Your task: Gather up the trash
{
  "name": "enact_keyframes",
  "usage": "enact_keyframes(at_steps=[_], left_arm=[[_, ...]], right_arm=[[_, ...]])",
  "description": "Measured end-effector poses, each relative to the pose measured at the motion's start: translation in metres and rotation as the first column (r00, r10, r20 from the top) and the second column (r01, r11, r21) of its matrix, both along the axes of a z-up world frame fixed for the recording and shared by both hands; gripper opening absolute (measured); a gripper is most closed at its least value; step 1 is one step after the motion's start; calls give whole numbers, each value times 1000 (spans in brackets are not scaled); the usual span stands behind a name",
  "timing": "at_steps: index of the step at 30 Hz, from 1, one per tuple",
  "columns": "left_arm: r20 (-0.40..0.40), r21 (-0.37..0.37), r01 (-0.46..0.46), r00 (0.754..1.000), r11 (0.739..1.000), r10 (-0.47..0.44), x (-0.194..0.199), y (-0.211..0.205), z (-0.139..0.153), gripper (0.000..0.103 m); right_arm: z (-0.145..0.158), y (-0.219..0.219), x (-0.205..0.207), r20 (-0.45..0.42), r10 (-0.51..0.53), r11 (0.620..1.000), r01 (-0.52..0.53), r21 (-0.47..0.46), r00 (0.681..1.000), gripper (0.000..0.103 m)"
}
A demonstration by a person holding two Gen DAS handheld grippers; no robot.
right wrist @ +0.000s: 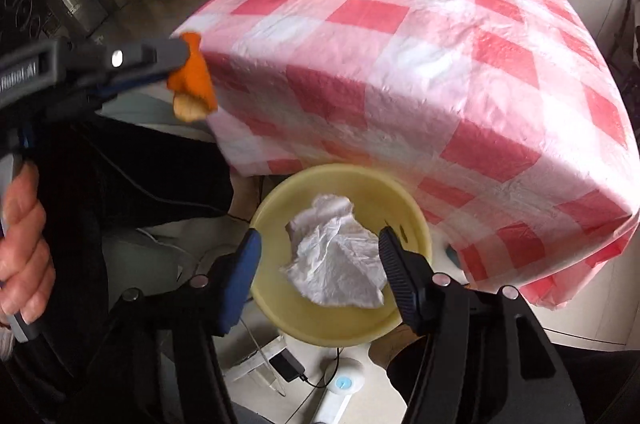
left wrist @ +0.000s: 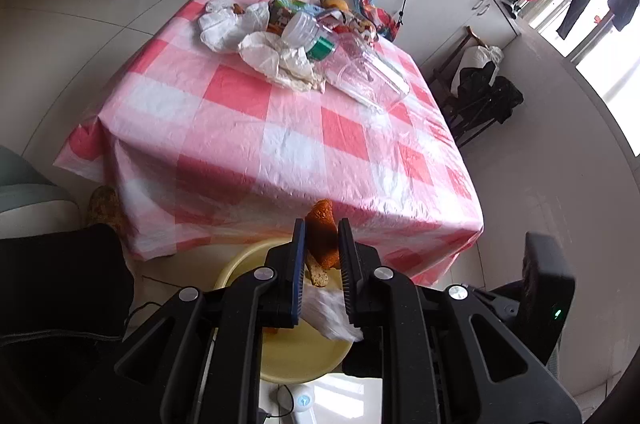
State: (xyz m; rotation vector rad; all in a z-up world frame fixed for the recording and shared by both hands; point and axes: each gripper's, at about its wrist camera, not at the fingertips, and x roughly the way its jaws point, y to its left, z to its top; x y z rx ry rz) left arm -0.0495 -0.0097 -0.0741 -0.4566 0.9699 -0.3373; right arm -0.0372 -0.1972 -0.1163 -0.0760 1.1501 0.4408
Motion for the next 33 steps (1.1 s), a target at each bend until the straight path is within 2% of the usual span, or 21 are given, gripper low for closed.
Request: enact_keyframes(at_steps=[2,4,8,9,13,17,22,26,33], left_arm=[[-21,15,18,1000,1000,-17,-3,-5,-5,16],[-46,31,45,998,999,-43,-5,-12,-11,16],[-107,49,102,990,994,-97,-6,-25,-23,17],[-107,64,106,989,992,-98,-6,-26,-24,20],[-61,117,95,994,989,-88,-9,-31,-19,47],[5,178,57,998,982,-59,-11,-29,-8,56],[113,258,-44,993,965,15,-15,-21,9,71],[161,266,-109,985,958,67,-16,-10,18,77],[161,254,-147,981,956,108,-14,-3,17,79]], right_arm=[[7,-10,2,40,-48,998,47,33,998,61],[16,-20,2,93,-96,993,88,84,991,67],[36,-40,-3,208,-186,973,150,175,960,76],[41,-43,-4,227,-204,968,162,190,952,76],[58,-52,-7,283,-263,953,203,224,922,79],[66,-57,-3,319,-297,944,226,240,900,83],[69,-57,-6,346,-306,944,236,229,887,85],[68,-54,-5,360,-299,949,236,209,884,86],[61,-47,-3,354,-278,958,229,175,893,87]])
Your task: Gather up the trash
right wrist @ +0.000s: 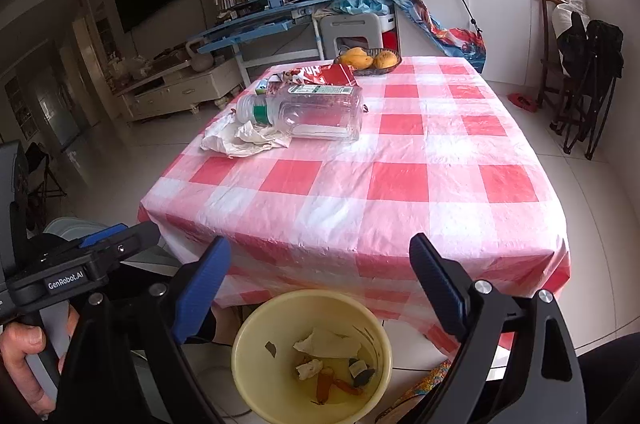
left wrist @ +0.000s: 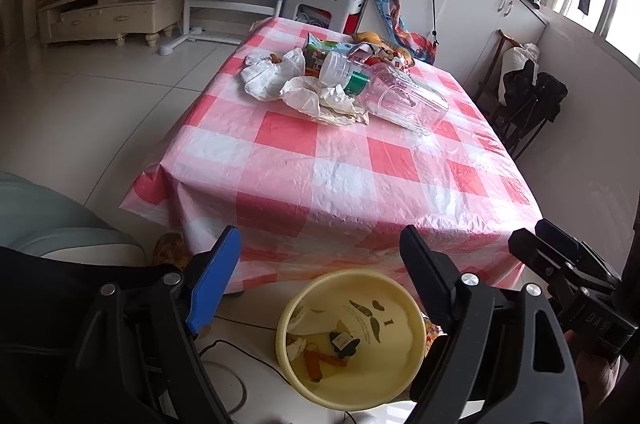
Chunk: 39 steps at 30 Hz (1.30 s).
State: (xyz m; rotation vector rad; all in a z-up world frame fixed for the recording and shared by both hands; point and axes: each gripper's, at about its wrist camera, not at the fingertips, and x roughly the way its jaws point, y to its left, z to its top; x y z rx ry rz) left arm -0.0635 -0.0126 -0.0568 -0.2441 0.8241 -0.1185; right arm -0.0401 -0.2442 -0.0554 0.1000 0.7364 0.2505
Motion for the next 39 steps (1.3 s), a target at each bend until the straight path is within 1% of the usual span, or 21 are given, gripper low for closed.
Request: enact_keyframes(at_steps=[10,19,39], left_arm=[[3,7,-4,1000,1000,4,0,-2,-1,80],[2,15,-8,1000,1000,8,1,-3,-2,83],[-1,19,-10,1000,1000,10,2,-2,-3,84]], right_arm=[[-4,6,0,-12,18,1000,-18,-21,1000,88],[-5,8,-1,-17,24,999,-24,-22,1000,88],[-7,12,0,-23,31,999,-32,-27,999,88]])
